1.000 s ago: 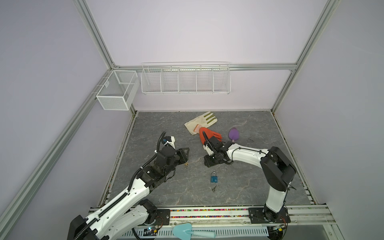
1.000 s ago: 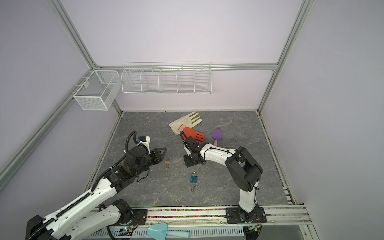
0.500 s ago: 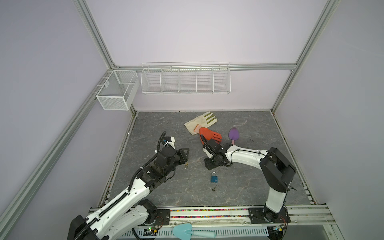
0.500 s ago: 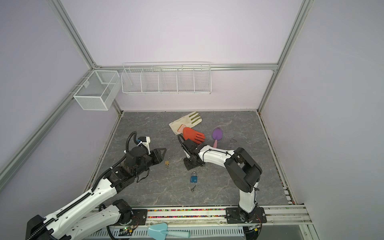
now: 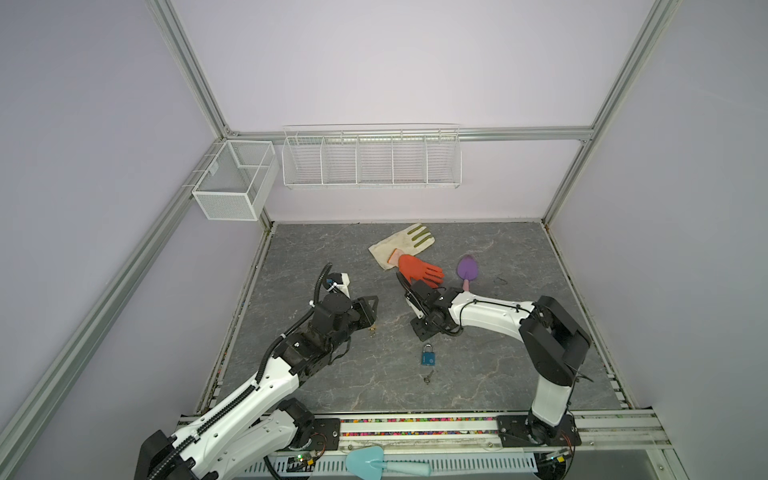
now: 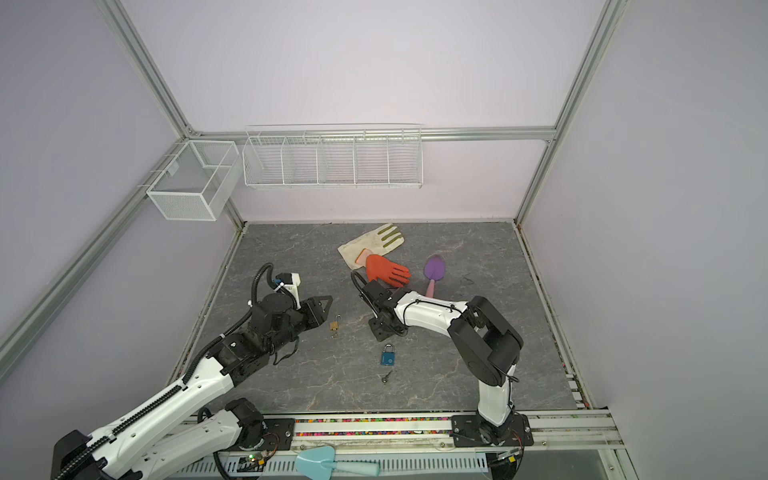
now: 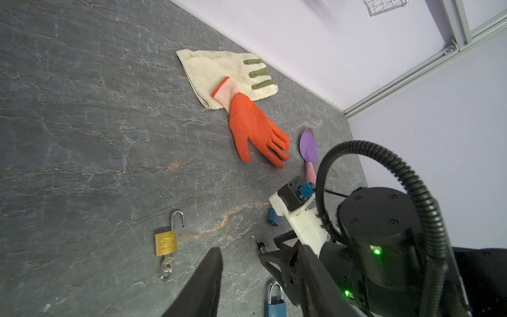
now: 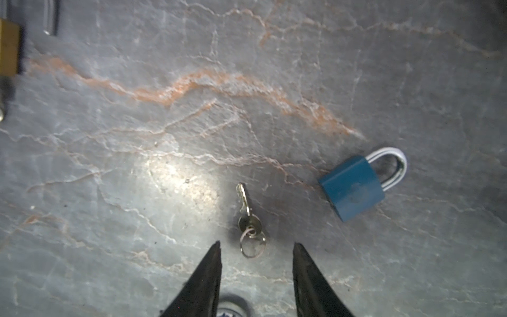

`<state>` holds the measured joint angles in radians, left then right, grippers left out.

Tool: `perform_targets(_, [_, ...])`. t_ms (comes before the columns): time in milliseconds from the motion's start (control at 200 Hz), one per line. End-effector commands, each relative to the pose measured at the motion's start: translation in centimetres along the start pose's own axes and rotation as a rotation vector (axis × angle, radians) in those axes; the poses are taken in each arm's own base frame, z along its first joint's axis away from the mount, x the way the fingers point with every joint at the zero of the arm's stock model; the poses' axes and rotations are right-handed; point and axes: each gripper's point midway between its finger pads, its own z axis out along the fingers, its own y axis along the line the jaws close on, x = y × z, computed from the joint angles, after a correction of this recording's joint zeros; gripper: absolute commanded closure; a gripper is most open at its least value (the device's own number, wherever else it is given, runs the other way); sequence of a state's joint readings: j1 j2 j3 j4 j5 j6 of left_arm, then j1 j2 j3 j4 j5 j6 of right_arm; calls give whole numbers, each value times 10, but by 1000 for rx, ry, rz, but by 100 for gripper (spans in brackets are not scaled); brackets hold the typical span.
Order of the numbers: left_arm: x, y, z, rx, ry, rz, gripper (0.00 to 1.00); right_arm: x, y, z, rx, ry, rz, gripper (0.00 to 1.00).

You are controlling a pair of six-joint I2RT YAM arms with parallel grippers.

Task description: Unlock with the key

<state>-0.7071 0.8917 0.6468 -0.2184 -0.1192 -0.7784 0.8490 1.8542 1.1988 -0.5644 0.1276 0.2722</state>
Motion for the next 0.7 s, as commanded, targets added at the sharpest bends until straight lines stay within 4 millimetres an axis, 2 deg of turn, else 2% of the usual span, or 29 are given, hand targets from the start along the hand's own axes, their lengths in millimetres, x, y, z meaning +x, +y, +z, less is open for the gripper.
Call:
perform_targets(0, [1,7,0,-23,-6,-14,55,0,3,-3,-2,8,-65,57])
perform_targets(365, [2,9,1,-27,-3,-15,55,0,2,3,14,21,-95,65])
perform_targets(695, [3,9,2,-30,1,-13,54,4,3,12,12,45,-116,68])
